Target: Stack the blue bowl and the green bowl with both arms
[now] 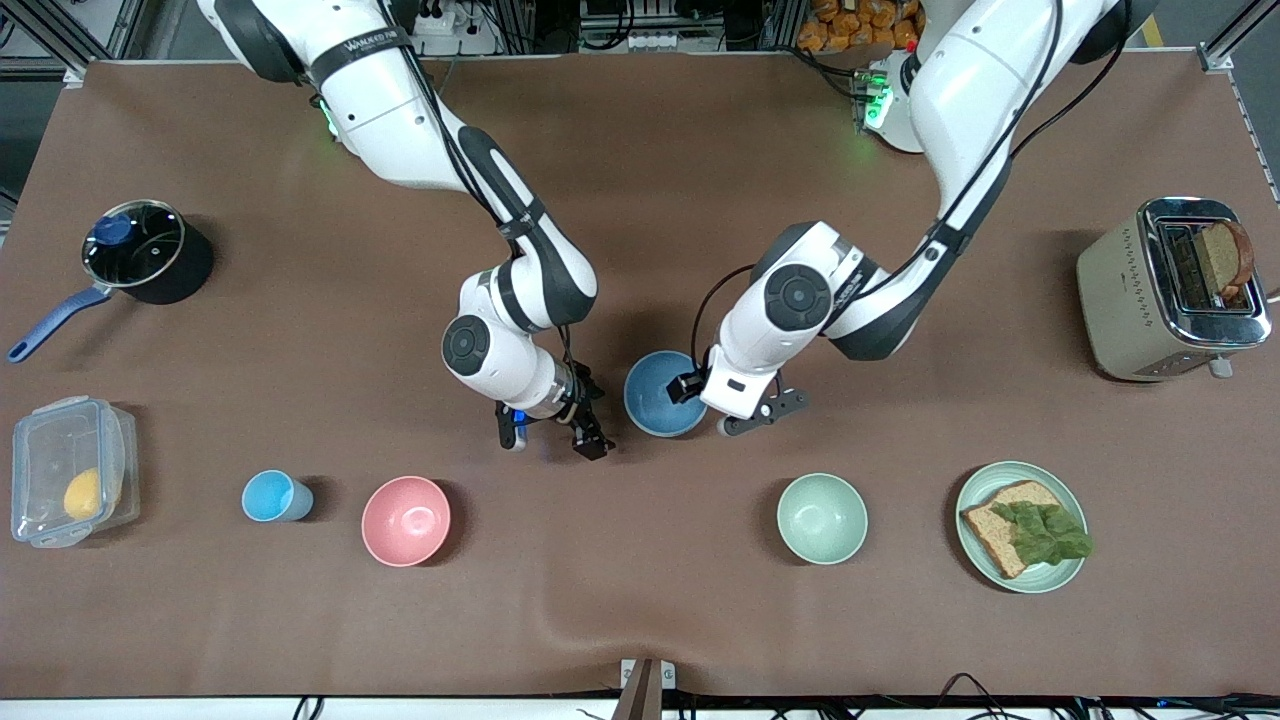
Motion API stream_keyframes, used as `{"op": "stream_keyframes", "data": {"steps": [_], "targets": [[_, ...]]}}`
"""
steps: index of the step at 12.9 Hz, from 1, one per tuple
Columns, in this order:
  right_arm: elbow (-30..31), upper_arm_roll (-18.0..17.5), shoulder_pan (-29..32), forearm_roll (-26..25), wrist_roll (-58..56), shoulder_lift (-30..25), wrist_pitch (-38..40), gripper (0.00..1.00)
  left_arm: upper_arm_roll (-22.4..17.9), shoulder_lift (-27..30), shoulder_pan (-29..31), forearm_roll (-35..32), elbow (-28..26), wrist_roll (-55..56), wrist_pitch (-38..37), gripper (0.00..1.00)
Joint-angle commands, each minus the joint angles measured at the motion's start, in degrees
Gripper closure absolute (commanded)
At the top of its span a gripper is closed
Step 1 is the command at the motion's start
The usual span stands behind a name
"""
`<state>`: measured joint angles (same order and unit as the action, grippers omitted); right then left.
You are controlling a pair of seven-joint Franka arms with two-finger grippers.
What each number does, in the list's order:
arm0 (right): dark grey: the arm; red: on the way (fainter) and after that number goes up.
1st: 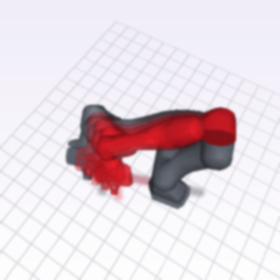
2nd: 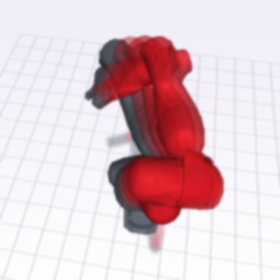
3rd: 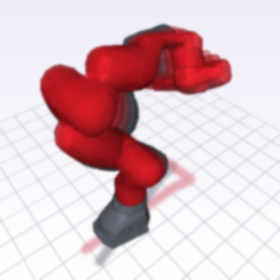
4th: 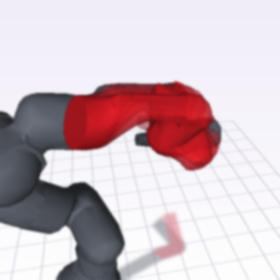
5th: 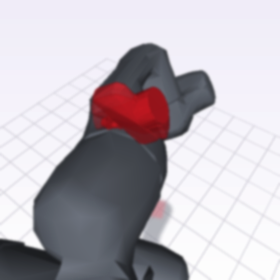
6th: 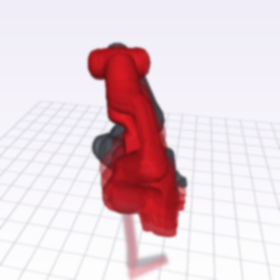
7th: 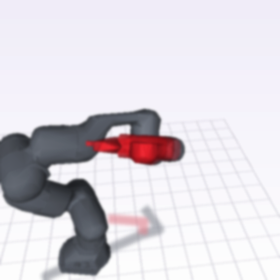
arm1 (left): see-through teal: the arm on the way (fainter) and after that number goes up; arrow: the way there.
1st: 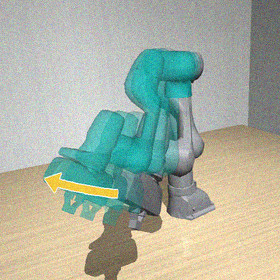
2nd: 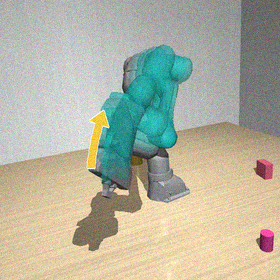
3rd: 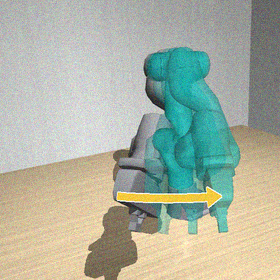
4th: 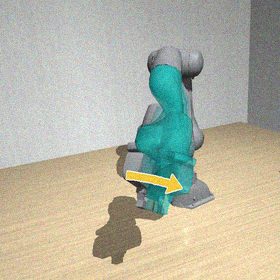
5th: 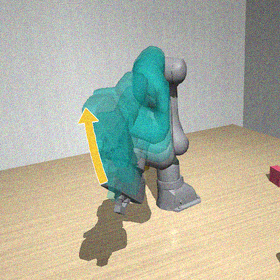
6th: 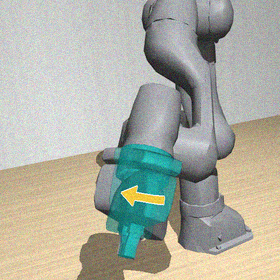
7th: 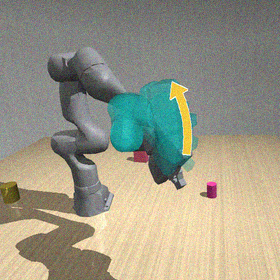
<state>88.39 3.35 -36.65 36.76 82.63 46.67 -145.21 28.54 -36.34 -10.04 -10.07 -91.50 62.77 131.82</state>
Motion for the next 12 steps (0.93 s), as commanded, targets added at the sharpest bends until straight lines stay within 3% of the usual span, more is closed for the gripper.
{"op": "stream_keyframes", "data": {"steps": [1,4,6,8,12], "targets": [[-0.9,0.6,-1.0,-1.2,1.3,0.5,-0.1,0.00,-0.3,9.0,4.6,-2.8,-1.8,0.5,-5.1,0.00],[-0.9,0.6,-0.9,-2.2,1.1,0.4,0.2,0.00,-0.1,18.0,9.9,-3.3,-1.4,-7.5,-15.5,0.00],[-0.9,0.6,0.3,-5.5,0.5,-0.1,1.5,0.00,0.4,24.4,14.9,-0.9,-1.3,-19.0,-24.6,0.00],[-1.6,0.6,2.6,-6.1,-2.6,-2.3,9.0,0.00,-0.3,29.8,17.6,2.9,-1.2,-28.8,-30.6,0.00],[-1.5,0.7,10.1,-6.3,-20.1,-8.5,24.1,0.00,0.1,35.6,25.6,7.2,-0.1,-41.0,-39.7,0.00]]}}
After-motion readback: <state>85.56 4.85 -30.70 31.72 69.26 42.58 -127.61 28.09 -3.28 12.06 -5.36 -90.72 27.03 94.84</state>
